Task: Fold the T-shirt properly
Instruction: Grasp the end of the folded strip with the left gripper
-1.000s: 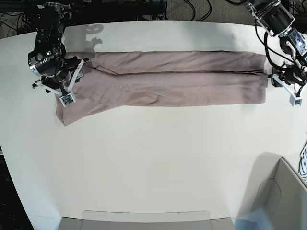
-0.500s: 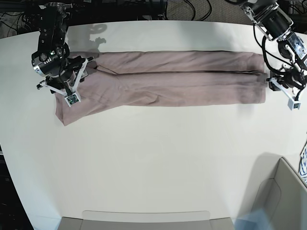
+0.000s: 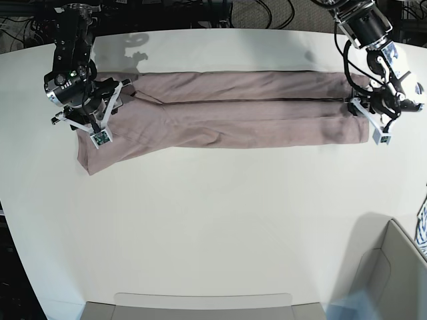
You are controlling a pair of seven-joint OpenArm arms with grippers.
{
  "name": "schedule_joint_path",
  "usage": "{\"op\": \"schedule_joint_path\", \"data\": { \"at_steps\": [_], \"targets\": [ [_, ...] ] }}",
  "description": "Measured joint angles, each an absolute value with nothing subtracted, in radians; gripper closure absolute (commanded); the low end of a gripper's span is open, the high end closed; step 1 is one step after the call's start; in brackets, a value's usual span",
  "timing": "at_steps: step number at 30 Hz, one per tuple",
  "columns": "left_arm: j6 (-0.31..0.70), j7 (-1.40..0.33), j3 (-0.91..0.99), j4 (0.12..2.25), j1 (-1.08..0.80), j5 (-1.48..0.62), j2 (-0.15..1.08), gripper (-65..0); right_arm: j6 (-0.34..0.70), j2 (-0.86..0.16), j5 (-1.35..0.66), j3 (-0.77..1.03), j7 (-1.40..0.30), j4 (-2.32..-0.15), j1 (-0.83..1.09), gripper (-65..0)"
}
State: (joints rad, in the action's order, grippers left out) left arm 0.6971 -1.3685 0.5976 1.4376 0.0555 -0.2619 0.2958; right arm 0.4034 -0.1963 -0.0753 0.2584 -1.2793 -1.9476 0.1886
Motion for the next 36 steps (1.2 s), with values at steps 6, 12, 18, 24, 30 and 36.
{"op": "schedule_joint_path", "data": {
  "at_steps": [6,12,18,24,30,36],
  "targets": [
    [0.704,-1.329,0.603,1.37,0.066,-0.262,0.319,-32.8,0.403,-0.2,-0.075,0.258,-1.279,-1.945,0.189,-31.0],
    [0.7,-1.336,0.608,1.397,0.064,-0.258,0.315,-32.8,0.403,-0.202,-0.074,0.258,-1.28,-1.911,0.189,-31.0],
    [0.697,-1.406,0.638,1.572,0.059,-0.226,0.316,-32.8,0.403,-0.202,-0.074,0.258,-1.279,-1.909,0.183,-31.0],
    [0.697,-1.399,0.635,1.569,0.061,-0.229,0.302,-32.8,0.403,-0.202,-0.075,0.258,-1.279,-1.909,0.176,-31.0],
    [0.697,-1.39,0.635,1.483,0.061,-0.228,0.31,-32.8,0.403,-0.202,-0.075,0.258,-1.279,-1.908,0.178,-31.0],
    [0.697,-1.34,0.635,1.396,0.061,-0.235,0.316,-32.8,0.403,-0.202,-0.075,0.258,-1.279,-1.908,0.178,-31.0]
  ]
}}
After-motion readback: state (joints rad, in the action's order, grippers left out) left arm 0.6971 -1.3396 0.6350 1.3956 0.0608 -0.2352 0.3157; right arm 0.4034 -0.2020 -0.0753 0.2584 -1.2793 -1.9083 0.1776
